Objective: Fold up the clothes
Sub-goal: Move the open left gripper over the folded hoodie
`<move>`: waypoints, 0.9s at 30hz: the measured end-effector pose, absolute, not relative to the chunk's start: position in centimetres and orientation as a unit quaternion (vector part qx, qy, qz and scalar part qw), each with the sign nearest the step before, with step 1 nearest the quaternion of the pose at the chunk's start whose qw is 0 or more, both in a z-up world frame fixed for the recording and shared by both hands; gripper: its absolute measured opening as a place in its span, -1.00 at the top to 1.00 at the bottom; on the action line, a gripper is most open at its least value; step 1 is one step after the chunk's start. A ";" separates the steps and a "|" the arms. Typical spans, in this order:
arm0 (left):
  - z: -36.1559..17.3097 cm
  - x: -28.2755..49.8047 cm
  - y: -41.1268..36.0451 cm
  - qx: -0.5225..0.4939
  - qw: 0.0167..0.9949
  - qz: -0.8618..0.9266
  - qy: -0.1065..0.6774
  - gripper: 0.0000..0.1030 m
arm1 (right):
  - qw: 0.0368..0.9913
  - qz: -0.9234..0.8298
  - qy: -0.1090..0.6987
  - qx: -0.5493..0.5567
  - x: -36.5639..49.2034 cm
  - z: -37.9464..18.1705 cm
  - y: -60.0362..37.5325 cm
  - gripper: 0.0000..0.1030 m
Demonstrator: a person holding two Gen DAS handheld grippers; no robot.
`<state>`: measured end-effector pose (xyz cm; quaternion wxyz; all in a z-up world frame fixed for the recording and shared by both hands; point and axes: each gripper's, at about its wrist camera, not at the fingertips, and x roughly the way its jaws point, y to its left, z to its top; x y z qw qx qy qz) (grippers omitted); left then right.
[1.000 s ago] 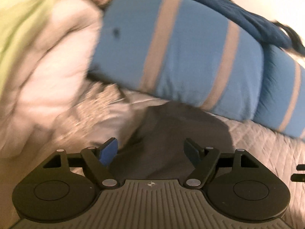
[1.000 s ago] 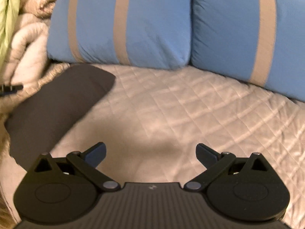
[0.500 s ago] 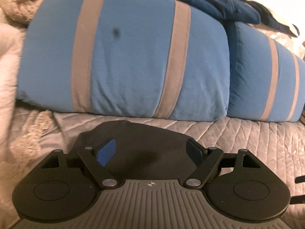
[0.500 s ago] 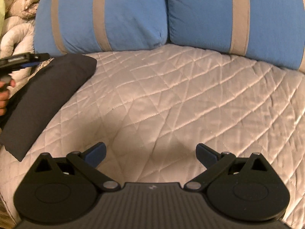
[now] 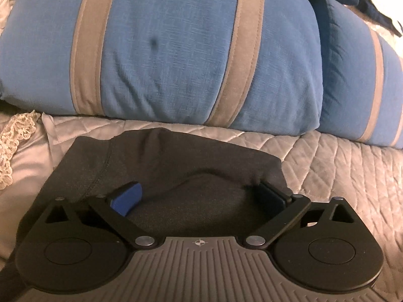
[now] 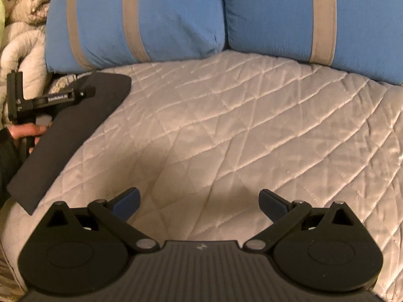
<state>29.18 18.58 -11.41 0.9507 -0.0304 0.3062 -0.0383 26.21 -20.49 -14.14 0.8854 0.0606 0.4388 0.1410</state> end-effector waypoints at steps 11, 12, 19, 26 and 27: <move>-9.7 28.0 17.1 0.011 0.948 0.019 0.317 -1.00 | 0.880 0.128 0.457 0.029 26.4 -15.9 -20.4 -0.99; -9.2 27.6 17.1 0.015 0.947 0.023 0.320 -1.00 | 0.880 0.129 0.456 0.025 26.4 -16.0 -20.3 -0.99; -5.1 22.3 18.1 0.028 0.950 -0.007 0.312 -0.98 | 0.883 0.128 0.452 -0.008 26.3 -16.2 -19.6 -0.99; -7.5 19.2 18.2 0.005 0.949 -0.012 0.315 -0.98 | 0.884 0.125 0.450 -0.021 26.1 -16.3 -19.3 -0.99; -8.2 19.2 18.3 -0.002 0.950 -0.011 0.311 -0.99 | 0.884 0.125 0.450 -0.023 26.1 -16.3 -19.2 -0.99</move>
